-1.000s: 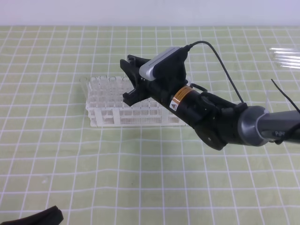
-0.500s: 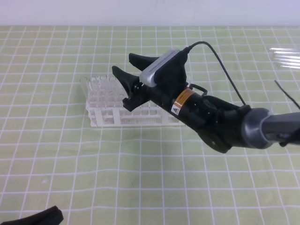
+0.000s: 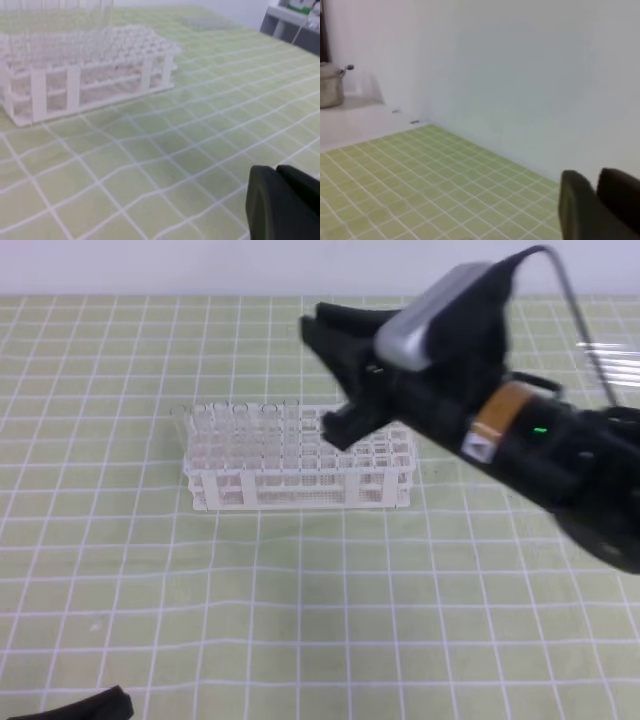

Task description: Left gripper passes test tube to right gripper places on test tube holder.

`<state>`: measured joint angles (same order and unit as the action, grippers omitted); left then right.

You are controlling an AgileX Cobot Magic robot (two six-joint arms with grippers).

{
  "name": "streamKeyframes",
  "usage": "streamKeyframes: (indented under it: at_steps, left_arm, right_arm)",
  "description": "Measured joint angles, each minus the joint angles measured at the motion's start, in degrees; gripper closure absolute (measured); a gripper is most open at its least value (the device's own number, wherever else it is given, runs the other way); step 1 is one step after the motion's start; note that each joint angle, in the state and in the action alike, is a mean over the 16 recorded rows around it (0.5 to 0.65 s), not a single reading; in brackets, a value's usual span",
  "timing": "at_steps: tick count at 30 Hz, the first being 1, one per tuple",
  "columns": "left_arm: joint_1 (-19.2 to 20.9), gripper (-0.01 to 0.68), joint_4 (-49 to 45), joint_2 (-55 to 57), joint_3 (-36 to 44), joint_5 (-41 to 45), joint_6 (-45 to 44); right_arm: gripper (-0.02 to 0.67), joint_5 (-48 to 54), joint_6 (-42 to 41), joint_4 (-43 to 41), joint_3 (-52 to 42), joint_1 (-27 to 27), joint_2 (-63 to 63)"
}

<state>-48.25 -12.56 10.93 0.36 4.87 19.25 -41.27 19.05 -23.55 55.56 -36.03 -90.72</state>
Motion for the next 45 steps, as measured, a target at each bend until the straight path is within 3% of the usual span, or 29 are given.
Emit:
streamKeyframes:
  at_steps: [5,9,18,30,35,45]
  left_arm:
    - [0.0,0.676,-0.07,-0.02,-0.04,1.6,-0.17]
    - [0.01,0.676,-0.1,0.03,0.09,2.27,-0.17]
    - [0.01,0.675,-0.11,0.08,0.17,2.53,-0.17]
    - [0.02,0.675,-0.17,0.11,0.22,2.43,0.05]
    - [0.02,0.675,-0.21,0.14,0.3,2.34,0.18]
    - [0.02,0.675,-0.25,0.13,0.35,2.3,0.23]
  right_arm:
    - [0.605,4.72,4.3,-1.39,-6.27,0.0,11.56]
    - [0.649,6.59,7.13,-1.83,-12.14,0.0,20.23]
    - [0.663,9.18,10.03,-1.86,-26.57,0.02,35.0]
    - [0.663,17.66,10.62,1.39,-38.92,1.5,42.68]
    - [0.663,22.52,10.62,1.09,-42.54,7.07,48.79]
    - [0.664,27.08,11.88,-3.31,-52.02,25.36,70.39]
